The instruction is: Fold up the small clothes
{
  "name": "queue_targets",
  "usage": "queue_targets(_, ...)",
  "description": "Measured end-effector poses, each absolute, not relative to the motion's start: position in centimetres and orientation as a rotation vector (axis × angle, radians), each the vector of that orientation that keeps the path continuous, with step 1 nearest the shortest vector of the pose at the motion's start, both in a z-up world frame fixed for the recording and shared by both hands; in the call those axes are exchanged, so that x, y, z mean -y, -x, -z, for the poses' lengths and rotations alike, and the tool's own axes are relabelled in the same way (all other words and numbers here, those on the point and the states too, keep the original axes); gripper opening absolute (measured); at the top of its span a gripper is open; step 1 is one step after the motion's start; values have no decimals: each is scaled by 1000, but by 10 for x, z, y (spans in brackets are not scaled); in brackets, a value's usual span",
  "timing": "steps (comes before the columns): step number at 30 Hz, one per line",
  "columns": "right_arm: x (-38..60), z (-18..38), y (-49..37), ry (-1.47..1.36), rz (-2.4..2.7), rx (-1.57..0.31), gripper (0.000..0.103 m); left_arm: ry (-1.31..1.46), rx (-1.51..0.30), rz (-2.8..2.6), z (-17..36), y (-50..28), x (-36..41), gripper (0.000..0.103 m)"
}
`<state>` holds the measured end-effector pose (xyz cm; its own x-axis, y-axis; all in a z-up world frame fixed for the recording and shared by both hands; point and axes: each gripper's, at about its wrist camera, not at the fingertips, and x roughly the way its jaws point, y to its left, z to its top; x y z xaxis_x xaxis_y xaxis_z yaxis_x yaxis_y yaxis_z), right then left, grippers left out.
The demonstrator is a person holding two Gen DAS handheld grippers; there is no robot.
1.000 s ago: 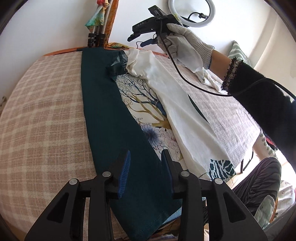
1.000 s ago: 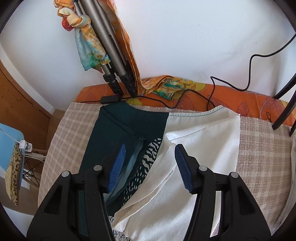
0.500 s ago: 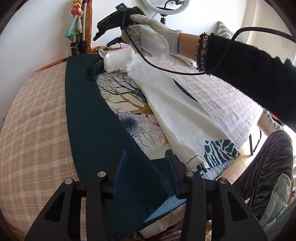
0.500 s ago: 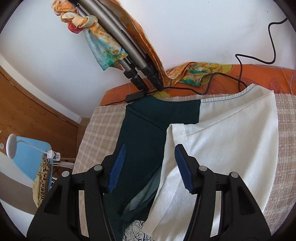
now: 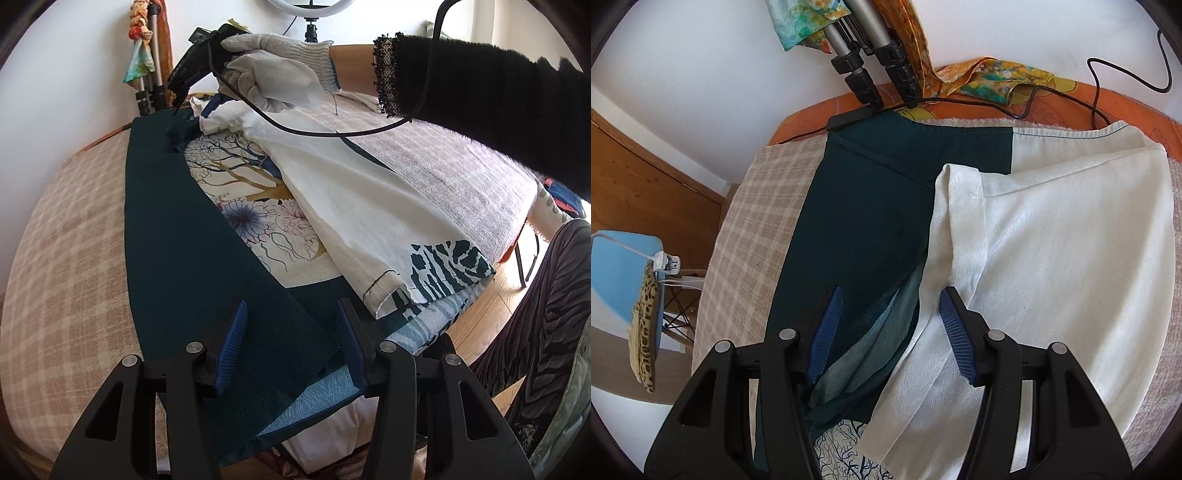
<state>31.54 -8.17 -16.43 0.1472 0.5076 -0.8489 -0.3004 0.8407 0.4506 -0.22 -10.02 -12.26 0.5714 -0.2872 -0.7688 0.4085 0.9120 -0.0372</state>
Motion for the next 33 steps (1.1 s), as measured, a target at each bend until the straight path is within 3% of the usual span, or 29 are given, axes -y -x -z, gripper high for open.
queue_targets(3, 80, 161, -318, -184, -568, -1300, 59, -141, -854, 405, 125, 0, 93, 38)
queue_targets(5, 80, 157, -319, -200, -585, -1284, 59, -108, -857, 401, 125, -4, 86, 11)
queue_targets(6, 80, 154, -319, -209, -594, -1279, 59, -88, -861, 401, 125, -6, 81, 7)
queue_targets(16, 56, 165, -316, -94, -534, -1369, 56, 32, -882, 431, 124, -11, 65, 3)
queue_targets(18, 51, 164, -316, -55, -504, -1357, 44, 54, -886, 436, 123, -12, 63, 3)
queue_targets(20, 47, 168, -317, -37, -480, -1379, 9, 70, -885, 438, 122, -13, 61, 3)
queue_targets(33, 39, 135, -309, 82, -456, -1261, 3, 171, -843, 465, 107, -9, 46, 2)
